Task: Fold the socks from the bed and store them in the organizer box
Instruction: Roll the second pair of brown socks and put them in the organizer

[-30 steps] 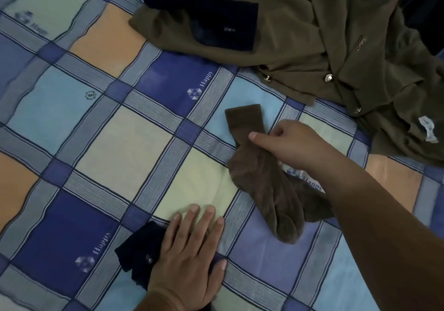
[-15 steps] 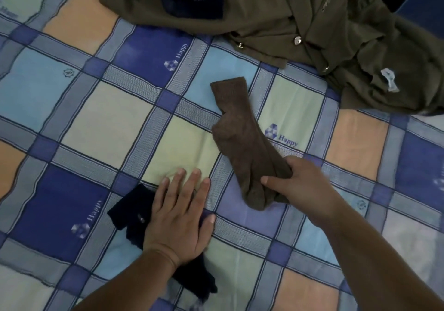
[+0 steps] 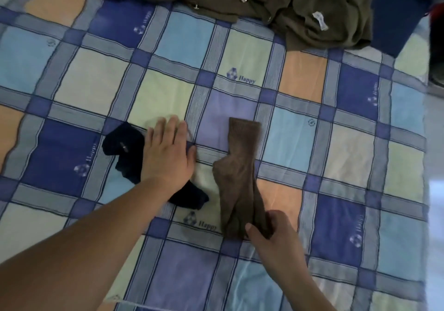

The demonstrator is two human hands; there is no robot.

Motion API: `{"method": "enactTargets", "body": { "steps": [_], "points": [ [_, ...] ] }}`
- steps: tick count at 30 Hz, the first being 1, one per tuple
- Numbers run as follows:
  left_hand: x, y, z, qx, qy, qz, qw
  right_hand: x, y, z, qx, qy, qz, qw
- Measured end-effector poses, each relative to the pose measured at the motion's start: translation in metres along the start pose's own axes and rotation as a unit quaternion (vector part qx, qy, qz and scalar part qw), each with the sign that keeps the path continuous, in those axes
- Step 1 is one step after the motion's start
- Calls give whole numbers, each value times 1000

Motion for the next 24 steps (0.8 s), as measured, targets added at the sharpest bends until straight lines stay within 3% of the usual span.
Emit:
{"method": "enactTargets", "body": {
  "steps": [2,3,5,7,9,16,19,24],
  "points": [
    [-5,1,-11,7,4,-27,1000,7,9,-29,-129,124,-49,983],
    [-8,0,-19,14,3,-38,999,10,7,-40,-149,150,-36,977],
    [-12,-5,-37,28,-9,-39,999,8,-12,-47,-98,99,20,990],
    [-14,-11,-52,32,-25,-28,999,1,-36,-39,-40,-18,94,995],
    [-13,-14,-58,27,-34,-19,999,-3,-47,-28,-58,-75,134,986],
    [-12,-12,-56,33,-35,-40,998,9,-38,-15,-75,-95,270,955],
    [-12,-9,-56,31,-36,-46,998,14,-13,-21,-81,-36,222,971],
    [-14,-7,-56,44,-29,-52,997,2,9,-14,-5,-6,17,1000]
  ]
}}
Point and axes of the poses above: each hand's wrist, its own z-axis towards the middle knuckle, its own y-axis out of the back of the hand, x = y × z, the point moved 6 cm from there along z, towards the middle knuckle, and after that the axes turned 4 degrees about z, right-handed, at the moved point
